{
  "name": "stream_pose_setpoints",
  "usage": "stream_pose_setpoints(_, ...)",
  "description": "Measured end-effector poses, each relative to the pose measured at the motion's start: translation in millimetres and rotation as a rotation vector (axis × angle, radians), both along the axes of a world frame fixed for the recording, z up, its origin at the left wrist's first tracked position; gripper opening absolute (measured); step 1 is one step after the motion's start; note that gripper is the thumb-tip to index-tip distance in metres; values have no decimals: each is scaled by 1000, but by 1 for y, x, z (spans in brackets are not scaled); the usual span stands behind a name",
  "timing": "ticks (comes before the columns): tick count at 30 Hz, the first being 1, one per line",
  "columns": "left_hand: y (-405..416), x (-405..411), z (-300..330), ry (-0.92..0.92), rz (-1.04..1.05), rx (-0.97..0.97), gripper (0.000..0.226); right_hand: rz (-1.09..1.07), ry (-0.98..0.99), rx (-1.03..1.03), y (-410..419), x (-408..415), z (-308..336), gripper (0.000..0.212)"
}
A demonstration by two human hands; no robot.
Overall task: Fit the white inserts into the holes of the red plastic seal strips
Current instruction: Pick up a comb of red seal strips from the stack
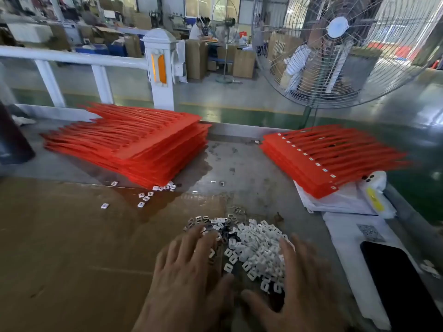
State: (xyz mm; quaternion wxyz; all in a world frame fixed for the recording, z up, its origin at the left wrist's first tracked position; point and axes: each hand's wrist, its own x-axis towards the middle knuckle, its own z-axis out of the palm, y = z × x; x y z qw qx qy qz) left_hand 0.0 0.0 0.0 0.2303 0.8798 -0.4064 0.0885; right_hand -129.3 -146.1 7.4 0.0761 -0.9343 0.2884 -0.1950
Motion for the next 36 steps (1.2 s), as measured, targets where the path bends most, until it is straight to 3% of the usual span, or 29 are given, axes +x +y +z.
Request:
stream_pose_setpoints(2,-5,12,-4,98,80,169,103,-30,258,139,-11,10,5,131)
stream_pose_setpoints(4,-7,26,-15,104,95,277,114,-60,387,140,-26,18,-2,144)
stream_pose_setpoints(10,-26,52,-17,36,23,285,110,18,308,130,-38,49,-20,132)
stream_pose_setpoints(21,-57,102,-13,26,-213,218,70,194,232,138,-65,96,-16,95)
stream_pose_setpoints(26,-51,105,-11,101,-298,79,55,213,215,81,-62,94,-12,85)
stream_pose_setpoints(31,-48,106,-7,177,-339,1,58,238,136,169,-61,89,-2,86)
stream_pose_setpoints(36,-50,113,5,494,-287,-266,49,187,74,227,-68,100,20,86)
